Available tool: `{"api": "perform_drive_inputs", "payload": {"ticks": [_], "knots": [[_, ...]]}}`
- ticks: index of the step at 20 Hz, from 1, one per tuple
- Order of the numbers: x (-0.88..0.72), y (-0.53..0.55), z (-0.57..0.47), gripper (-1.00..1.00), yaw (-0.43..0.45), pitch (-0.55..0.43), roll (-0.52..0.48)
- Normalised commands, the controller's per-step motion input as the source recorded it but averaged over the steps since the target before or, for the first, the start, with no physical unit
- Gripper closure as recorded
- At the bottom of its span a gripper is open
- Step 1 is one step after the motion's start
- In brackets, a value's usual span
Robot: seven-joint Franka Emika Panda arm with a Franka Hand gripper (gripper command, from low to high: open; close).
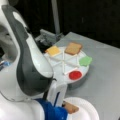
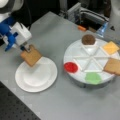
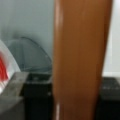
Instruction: Ingredient selection for cheeseburger or sandwich
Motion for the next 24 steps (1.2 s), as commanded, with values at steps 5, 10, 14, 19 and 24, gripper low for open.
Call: {"api": "perform_drive_inputs", "payload": {"ticks": [5,10,14,19,24], "knots": [[0.20,0.00,-0.18,1.00,0.039,0.057,-0.117],[0.20,-0.10,-0.23,1.00,0.078,0.025,-0.091],[0.16,-0.12,-0.17,1.00,0.116,-0.007,-0.076],[0.11,-0.09,-0.10,1.00,0.118,-0.036,-0.044],[0.10,-0.09,-0.11,1.00,0.121,-0.082,-0.013]]}}
